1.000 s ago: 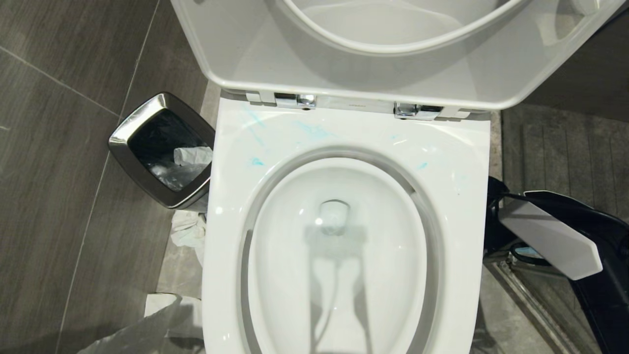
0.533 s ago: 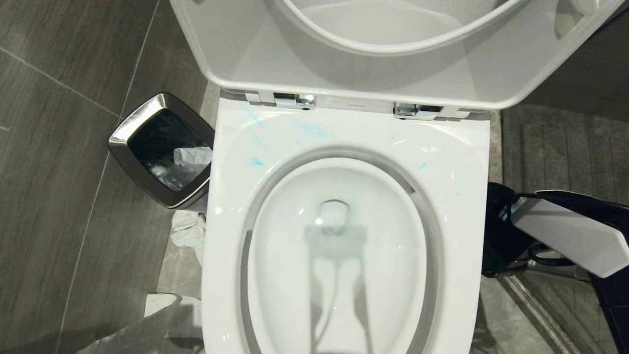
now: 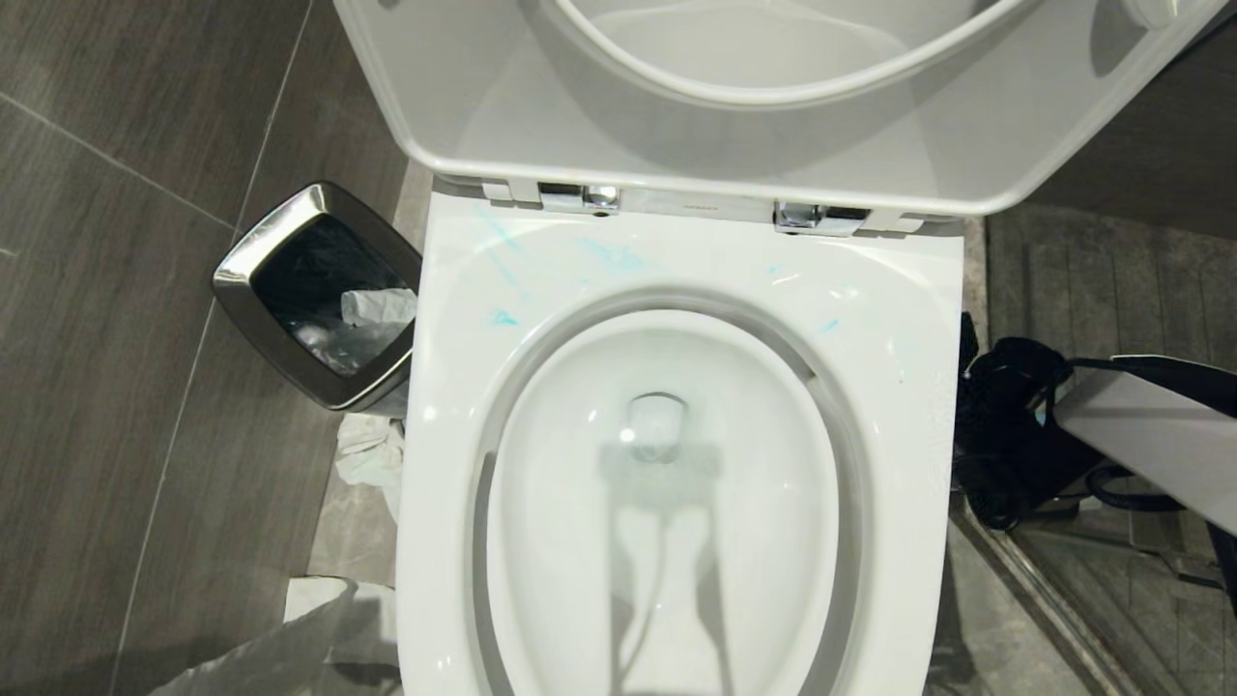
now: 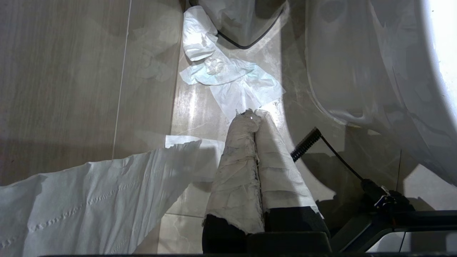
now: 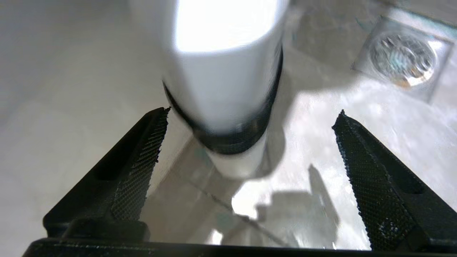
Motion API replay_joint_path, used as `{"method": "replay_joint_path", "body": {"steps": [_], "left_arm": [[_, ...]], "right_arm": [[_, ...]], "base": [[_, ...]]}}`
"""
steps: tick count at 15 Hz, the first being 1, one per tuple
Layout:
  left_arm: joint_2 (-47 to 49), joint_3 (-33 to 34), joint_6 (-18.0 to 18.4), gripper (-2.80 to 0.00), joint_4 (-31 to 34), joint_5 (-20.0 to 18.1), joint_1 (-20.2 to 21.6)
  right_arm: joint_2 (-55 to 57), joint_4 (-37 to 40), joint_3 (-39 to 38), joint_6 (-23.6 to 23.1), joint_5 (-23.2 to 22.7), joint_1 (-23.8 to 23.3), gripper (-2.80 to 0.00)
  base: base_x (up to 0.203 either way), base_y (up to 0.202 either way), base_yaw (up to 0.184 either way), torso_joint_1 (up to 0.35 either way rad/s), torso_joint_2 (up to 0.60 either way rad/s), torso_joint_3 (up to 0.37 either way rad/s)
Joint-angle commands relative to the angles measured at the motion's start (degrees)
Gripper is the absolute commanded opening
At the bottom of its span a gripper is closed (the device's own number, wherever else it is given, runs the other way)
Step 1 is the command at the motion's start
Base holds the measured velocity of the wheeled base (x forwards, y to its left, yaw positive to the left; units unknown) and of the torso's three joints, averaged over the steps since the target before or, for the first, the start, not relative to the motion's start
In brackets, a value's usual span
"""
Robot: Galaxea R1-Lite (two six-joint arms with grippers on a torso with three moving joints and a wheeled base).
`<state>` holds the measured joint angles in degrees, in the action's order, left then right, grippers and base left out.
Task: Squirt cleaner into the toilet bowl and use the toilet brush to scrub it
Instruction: Pour in the cleaning agent
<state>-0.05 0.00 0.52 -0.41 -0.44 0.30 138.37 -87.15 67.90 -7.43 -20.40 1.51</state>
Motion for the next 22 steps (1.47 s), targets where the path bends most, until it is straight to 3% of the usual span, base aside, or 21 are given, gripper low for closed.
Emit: {"method": "replay_joint_path", "body": {"steps": [1, 3, 9, 13, 18, 22], "left_arm": [[0.0, 0.4, 0.0, -2.80, 0.0, 0.0, 0.0], [0.0, 0.4, 0.0, -2.80, 0.0, 0.0, 0.0], [0.0, 0.4, 0.0, -2.80, 0.0, 0.0, 0.0], [0.0, 0.4, 0.0, -2.80, 0.0, 0.0, 0.0], [0.0, 0.4, 0.0, -2.80, 0.0, 0.0, 0.0], [0.0, 0.4, 0.0, -2.80, 0.0, 0.0, 0.0]], "right_arm": [[2.0, -0.5, 3.1, 0.4, -0.7, -0.1, 0.00], [4.3, -0.5, 6.9, 0.8, -0.9, 0.2, 0.00], [3.2, -0.5, 5.4, 1.0, -0.6, 1.7, 0.00], [4.0, -0.5, 5.3, 1.4, 4.4, 2.1, 0.00], [5.0, -0.5, 6.8, 1.4, 7.0, 1.8, 0.00], [8.9, -0.5, 13.7, 1.4, 8.2, 1.9, 0.00]], "base": [[0.000, 0.000, 0.000, 0.000, 0.00, 0.000], [0.000, 0.000, 0.000, 0.000, 0.00, 0.000], [0.000, 0.000, 0.000, 0.000, 0.00, 0.000], [0.000, 0.000, 0.000, 0.000, 0.00, 0.000], [0.000, 0.000, 0.000, 0.000, 0.00, 0.000], [0.000, 0.000, 0.000, 0.000, 0.00, 0.000]]}}
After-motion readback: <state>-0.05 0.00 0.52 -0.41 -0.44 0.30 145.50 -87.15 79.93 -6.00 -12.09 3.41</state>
